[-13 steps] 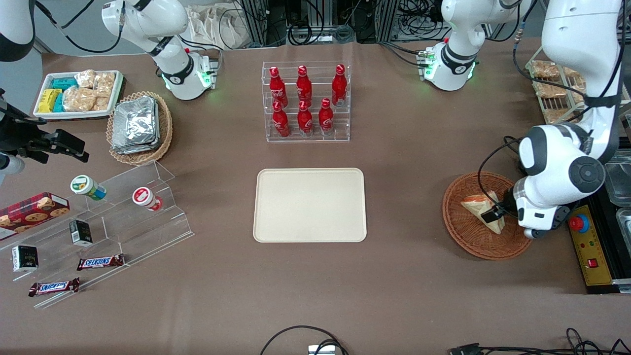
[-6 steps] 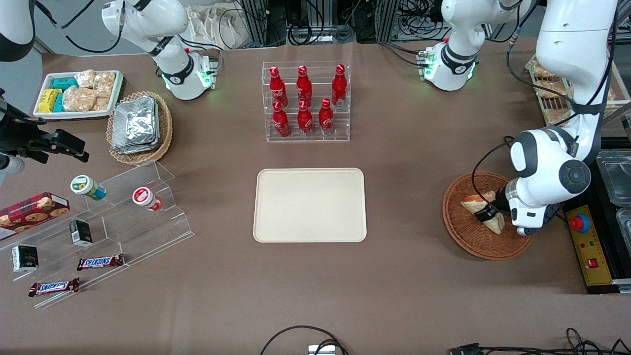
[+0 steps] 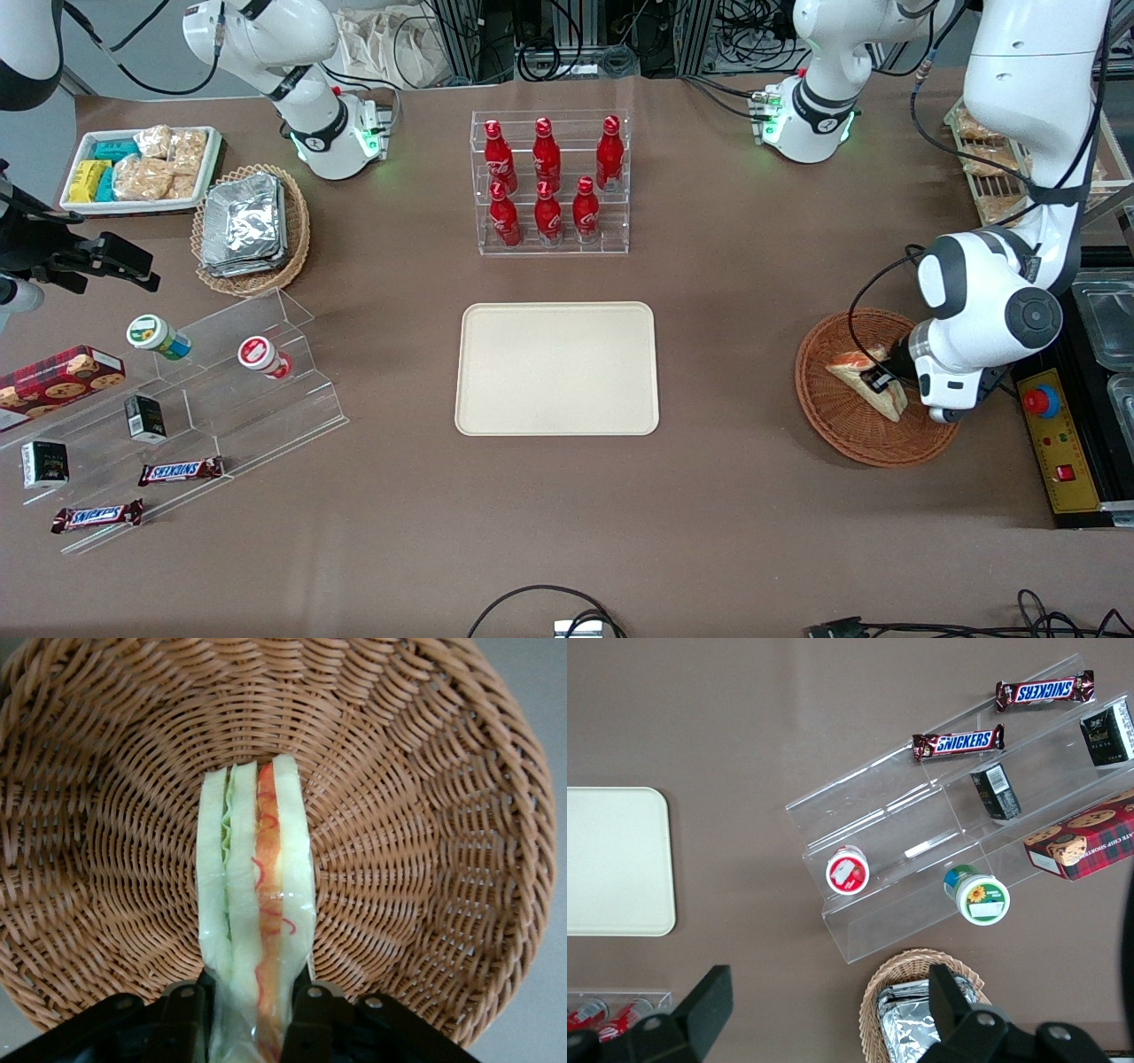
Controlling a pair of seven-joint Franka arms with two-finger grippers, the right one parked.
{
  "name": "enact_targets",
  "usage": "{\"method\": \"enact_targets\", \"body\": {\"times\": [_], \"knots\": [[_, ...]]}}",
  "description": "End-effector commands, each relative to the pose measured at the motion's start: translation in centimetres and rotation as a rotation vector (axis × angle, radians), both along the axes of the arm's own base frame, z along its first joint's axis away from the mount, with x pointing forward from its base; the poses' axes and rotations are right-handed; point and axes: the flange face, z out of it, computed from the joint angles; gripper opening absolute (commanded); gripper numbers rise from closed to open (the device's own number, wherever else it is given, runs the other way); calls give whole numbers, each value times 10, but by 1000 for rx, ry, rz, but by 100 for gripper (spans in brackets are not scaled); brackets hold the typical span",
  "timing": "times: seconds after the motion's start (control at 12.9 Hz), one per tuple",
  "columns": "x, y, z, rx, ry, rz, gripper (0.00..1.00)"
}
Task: Place sandwich from basket to tray
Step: 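Lift the sandwich out of the basket with the left gripper, then carry the sandwich over the cream tray with the left gripper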
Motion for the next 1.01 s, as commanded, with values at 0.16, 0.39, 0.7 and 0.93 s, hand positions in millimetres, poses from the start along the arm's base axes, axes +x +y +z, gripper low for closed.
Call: {"method": "enact_targets", "body": {"times": [0.16,0.39,0.7,0.93], "knots": [[-6,-7,99,-3,-28,-162,0],[4,-29,176,26,-152,-441,0],[4,-101,271,-18,-71,-642,0],[-16,-189,297,-32,-19,-704,0]]}}
